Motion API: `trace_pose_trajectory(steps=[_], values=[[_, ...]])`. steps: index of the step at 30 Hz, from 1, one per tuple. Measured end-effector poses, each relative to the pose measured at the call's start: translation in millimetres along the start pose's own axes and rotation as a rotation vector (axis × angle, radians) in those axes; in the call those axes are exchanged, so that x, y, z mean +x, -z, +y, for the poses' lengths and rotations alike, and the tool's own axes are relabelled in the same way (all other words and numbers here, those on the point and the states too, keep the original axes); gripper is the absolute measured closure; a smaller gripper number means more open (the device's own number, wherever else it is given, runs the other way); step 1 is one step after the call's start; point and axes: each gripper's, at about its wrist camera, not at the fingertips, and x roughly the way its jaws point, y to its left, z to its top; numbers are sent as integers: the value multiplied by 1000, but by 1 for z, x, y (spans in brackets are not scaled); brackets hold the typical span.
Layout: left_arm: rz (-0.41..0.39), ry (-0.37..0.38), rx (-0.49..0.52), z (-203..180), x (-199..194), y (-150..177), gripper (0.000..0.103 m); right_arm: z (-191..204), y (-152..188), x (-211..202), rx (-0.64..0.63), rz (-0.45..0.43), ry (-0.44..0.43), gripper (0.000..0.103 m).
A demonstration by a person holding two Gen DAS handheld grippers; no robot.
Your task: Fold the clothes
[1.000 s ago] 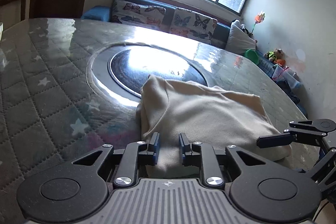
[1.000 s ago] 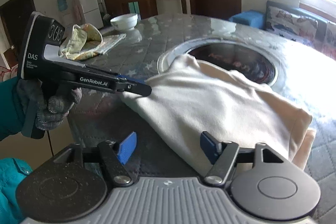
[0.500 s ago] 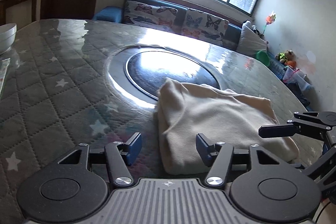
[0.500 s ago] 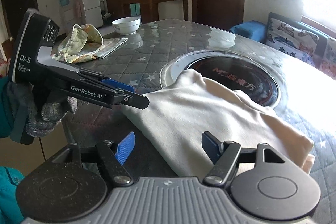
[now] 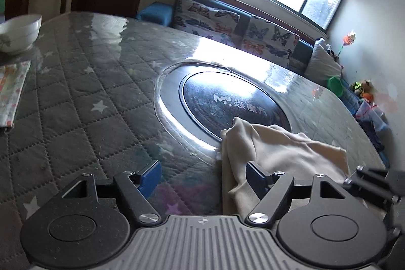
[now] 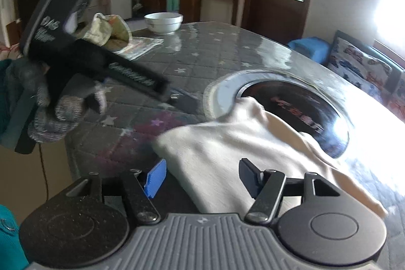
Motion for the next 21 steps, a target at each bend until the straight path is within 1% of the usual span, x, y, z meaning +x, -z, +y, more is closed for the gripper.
trace_pose_trajectory(steps=[2, 7, 9, 10, 11, 13, 14, 15, 18, 21], values=[[11, 8, -19, 0, 2, -2, 27, 10, -3, 7, -39, 2, -6, 45], [37, 38, -70, 0, 8, -4, 27, 29, -8, 23, -112, 11, -10, 47], [47, 51, -98, 1, 10, -5, 27, 33, -7, 30, -125, 18, -1, 54], [52, 56, -112, 1, 11, -5, 27, 34, -6, 32, -124, 21, 2, 54], [57, 61, -126, 2, 13, -5, 27, 34, -6, 34, -122, 23, 4, 56], [66, 70, -152, 2, 15, -4, 27, 32, -6, 34, -99, 14, 5, 67], [71, 73, -163, 3, 17, -4, 26, 30, -6, 34, -87, 10, 5, 77], [76, 75, -173, 3, 18, -3, 26, 27, -6, 33, -67, 3, -2, 83], [87, 81, -212, 5, 21, -2, 24, 20, -7, 28, -14, -19, -19, 91], [97, 89, -256, 7, 24, -3, 22, 10, -8, 20, 54, -42, -45, 94]])
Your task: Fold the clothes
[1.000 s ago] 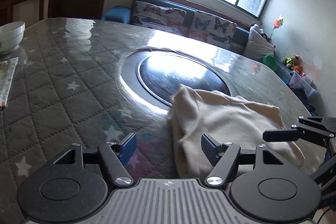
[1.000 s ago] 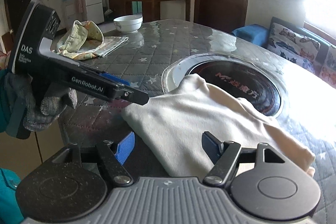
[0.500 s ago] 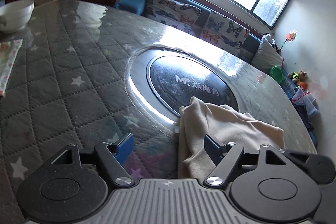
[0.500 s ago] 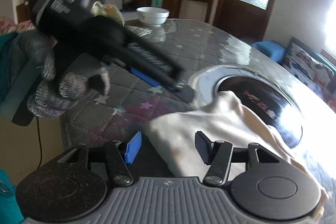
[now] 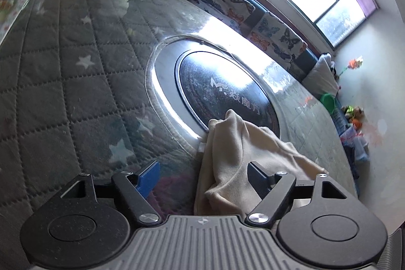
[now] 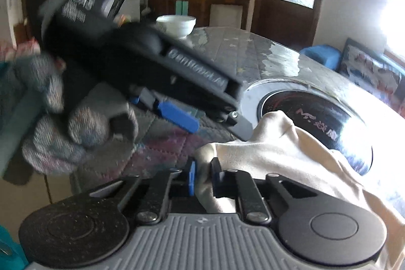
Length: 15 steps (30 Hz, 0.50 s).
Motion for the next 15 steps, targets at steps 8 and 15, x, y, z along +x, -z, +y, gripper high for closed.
trace_pose_trajectory(steps=[8, 15], values=[[51, 77, -114, -2, 11, -4, 23, -22, -7, -22, 132, -64, -47, 94], [106, 165, -194, -3, 28, -7, 24, -23, -6, -40, 158, -98, -60, 95]])
